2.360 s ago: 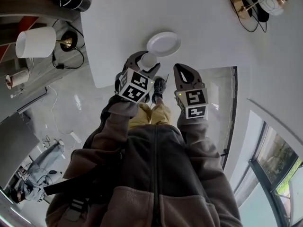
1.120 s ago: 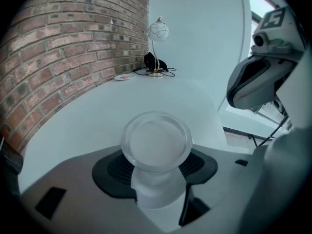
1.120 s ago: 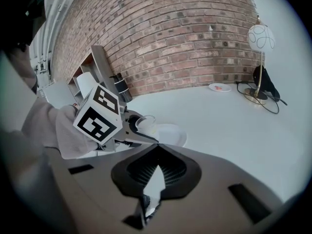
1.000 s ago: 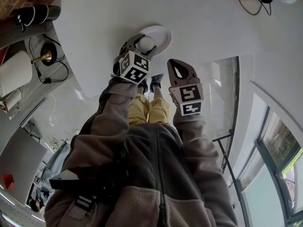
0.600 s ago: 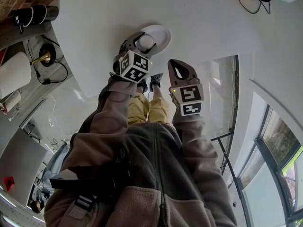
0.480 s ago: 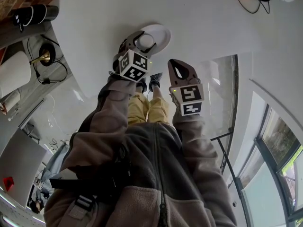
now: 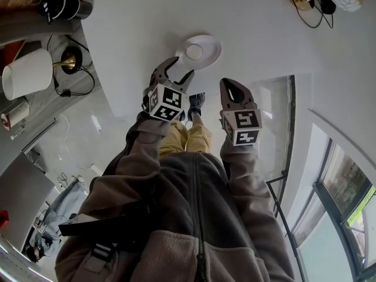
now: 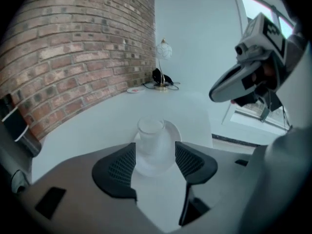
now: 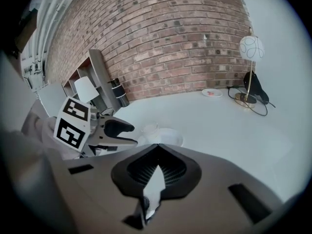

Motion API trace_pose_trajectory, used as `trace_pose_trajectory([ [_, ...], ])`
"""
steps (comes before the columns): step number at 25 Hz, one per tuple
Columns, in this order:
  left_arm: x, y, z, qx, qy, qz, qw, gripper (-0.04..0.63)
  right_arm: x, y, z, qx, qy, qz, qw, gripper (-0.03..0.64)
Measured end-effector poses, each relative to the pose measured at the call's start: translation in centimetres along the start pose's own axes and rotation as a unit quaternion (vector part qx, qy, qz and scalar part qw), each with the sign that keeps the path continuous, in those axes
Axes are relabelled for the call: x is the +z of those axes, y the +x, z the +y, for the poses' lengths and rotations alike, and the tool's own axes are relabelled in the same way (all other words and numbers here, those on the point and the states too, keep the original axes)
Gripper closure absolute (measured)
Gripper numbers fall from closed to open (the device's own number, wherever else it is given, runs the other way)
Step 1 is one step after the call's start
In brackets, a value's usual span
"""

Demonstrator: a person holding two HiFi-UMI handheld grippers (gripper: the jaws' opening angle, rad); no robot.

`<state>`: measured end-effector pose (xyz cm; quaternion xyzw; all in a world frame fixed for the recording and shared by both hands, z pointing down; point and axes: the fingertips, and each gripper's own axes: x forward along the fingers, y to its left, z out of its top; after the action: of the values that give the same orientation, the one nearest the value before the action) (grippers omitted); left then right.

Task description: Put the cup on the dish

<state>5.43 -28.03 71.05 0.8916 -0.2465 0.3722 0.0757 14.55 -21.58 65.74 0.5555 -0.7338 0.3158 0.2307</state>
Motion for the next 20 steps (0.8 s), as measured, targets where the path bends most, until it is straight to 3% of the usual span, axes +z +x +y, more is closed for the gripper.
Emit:
trace_pose_trajectory([
  [3,4.4,-5.0,1.6,0.049,-0.027,-0.074,0.9957,0.356,2.7,-2.2,0.4,-0.013,-0.010,-0.028,0.999,0.614],
  [4,6.2,-6.7,2.2,0.066,-0.031,-0.100,0.9923,0.432,4.1,-3.0,0.7,-0.018,-0.013,-0.045,0.999,0.614],
  [5,8.1,-8.4,2.9,0.082,-0.034,-0.125,0.9883,0.459,5.8,-3.9,1.0,-0.021,-0.018,-0.065,0.997,0.614],
  [9,14.7,-14.8,5.1,0.125,-0.025,-0.201,0.9712,0.463,13.0,-7.2,3.2,-0.020,-0.050,-0.139,0.989,0.614],
  [12,18.9,-20.1,6.9,0.163,-0.028,-0.253,0.9533,0.468,17.5,-9.5,5.1,-0.011,-0.063,-0.180,0.982,0.614],
  [14,21.2,-23.4,7.7,0.185,-0.022,-0.280,0.9417,0.528,20.0,-11.1,6.3,-0.007,-0.070,-0.206,0.976,0.614],
  [17,23.8,-27.6,8.3,0.210,-0.013,-0.314,0.9259,0.563,23.3,-13.6,8.0,-0.005,-0.091,-0.239,0.967,0.614],
  [20,25.9,-30.3,8.9,0.219,-0.013,-0.334,0.9168,0.589,26.5,-15.7,9.2,-0.006,-0.110,-0.274,0.956,0.614],
])
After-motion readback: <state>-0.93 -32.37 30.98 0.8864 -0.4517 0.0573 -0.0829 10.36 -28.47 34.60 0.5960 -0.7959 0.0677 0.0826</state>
